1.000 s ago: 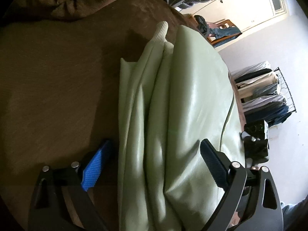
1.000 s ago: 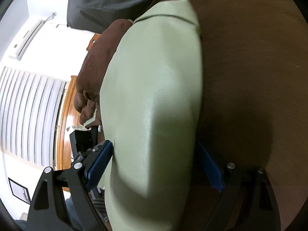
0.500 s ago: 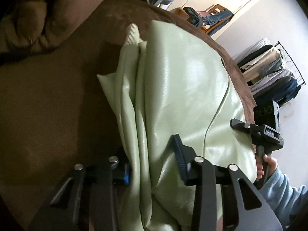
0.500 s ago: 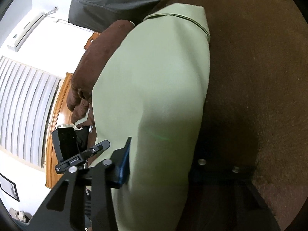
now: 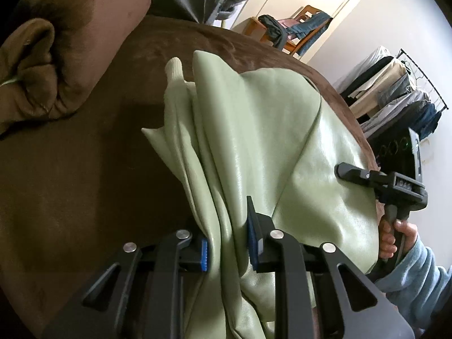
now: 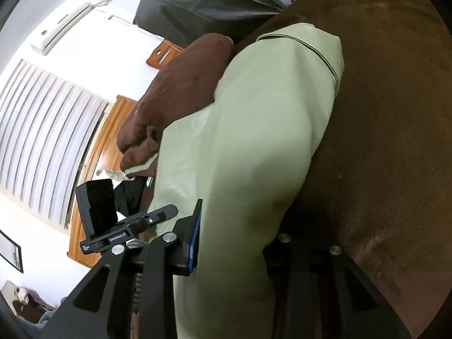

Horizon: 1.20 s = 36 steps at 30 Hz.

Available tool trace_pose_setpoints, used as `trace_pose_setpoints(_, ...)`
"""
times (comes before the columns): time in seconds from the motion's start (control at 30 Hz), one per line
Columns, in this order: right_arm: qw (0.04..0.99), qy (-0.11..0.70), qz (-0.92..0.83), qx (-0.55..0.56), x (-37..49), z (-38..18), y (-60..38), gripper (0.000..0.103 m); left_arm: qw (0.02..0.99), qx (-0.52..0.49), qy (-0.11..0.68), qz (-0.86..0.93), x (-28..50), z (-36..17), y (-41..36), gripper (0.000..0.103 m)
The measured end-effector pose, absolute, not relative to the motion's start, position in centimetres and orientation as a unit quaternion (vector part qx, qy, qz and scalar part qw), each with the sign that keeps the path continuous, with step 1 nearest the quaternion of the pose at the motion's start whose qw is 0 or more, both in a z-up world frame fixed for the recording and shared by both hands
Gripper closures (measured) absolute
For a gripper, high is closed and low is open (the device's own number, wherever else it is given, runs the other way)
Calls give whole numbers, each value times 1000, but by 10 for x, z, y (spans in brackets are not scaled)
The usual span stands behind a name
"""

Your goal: Fold large clothes

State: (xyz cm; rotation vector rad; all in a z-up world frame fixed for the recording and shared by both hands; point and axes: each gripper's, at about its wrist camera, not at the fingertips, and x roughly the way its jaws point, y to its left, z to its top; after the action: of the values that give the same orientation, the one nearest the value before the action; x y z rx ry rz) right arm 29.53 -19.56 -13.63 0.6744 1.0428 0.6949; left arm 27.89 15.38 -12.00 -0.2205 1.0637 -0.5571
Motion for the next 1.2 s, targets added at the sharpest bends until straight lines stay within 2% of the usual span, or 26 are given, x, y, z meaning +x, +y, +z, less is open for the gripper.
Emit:
trace_pose_setpoints(0.4,766,471,333,283,266,-94,-201,72,827,-120,484,-260,245,-99,145,81)
trace_pose_setpoints(0.7,765,464,362,263,254,-55,-193,73,841,-122,464,-250,214,-59,167,82)
trace_pose_setpoints(1.2,736,443,468,206,230,28,-74,73,886,-152,408,-161,114,26,285,82)
